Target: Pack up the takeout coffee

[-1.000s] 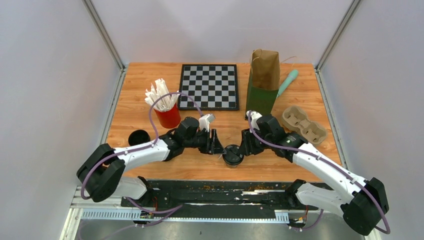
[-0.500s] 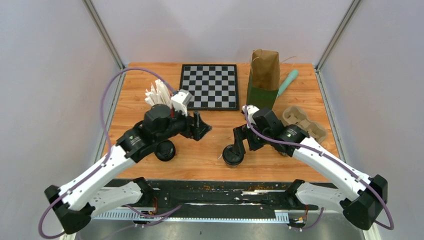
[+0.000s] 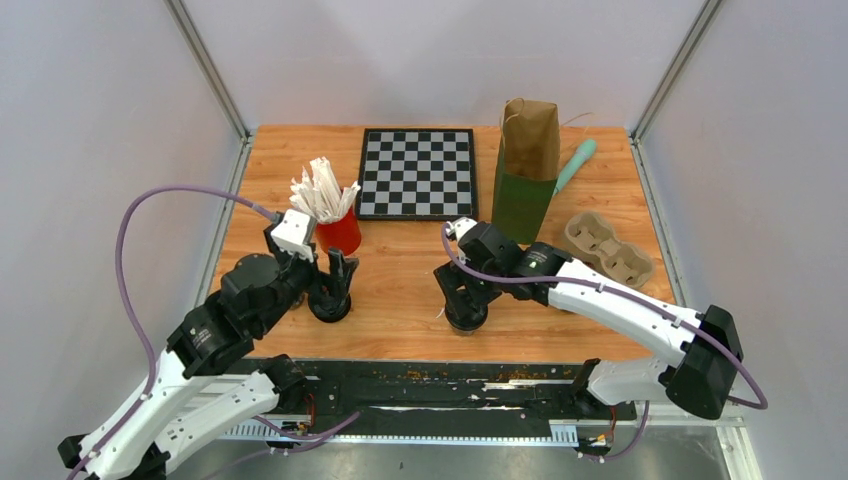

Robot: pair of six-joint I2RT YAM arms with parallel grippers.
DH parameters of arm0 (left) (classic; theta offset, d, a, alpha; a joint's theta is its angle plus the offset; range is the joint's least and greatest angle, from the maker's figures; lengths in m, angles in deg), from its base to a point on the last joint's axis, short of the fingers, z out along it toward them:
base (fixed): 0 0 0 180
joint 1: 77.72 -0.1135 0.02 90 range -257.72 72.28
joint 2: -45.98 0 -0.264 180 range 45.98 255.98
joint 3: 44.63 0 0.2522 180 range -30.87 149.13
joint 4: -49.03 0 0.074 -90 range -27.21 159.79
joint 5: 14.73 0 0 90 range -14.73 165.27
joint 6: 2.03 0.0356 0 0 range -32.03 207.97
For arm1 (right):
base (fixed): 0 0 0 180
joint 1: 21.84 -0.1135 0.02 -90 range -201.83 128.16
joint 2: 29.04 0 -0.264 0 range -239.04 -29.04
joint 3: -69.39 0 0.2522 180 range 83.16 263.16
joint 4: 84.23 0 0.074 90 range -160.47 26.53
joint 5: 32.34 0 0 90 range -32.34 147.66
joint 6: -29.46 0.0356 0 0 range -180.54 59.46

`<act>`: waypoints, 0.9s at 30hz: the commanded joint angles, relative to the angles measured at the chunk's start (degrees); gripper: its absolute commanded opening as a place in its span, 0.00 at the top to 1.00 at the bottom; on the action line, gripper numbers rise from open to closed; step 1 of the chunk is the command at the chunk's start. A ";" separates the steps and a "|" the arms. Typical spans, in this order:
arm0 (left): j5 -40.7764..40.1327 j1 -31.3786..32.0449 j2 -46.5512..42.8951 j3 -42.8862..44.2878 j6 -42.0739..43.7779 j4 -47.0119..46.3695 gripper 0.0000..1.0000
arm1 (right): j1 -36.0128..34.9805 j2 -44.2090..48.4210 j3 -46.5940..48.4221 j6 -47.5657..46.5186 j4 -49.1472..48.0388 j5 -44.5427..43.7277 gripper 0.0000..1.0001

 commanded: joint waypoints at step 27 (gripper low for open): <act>-7.54 0.17 -9.17 -8.69 6.13 -1.26 0.00 | -2.69 -6.79 0.00 0.02 0.81 -4.46 0.24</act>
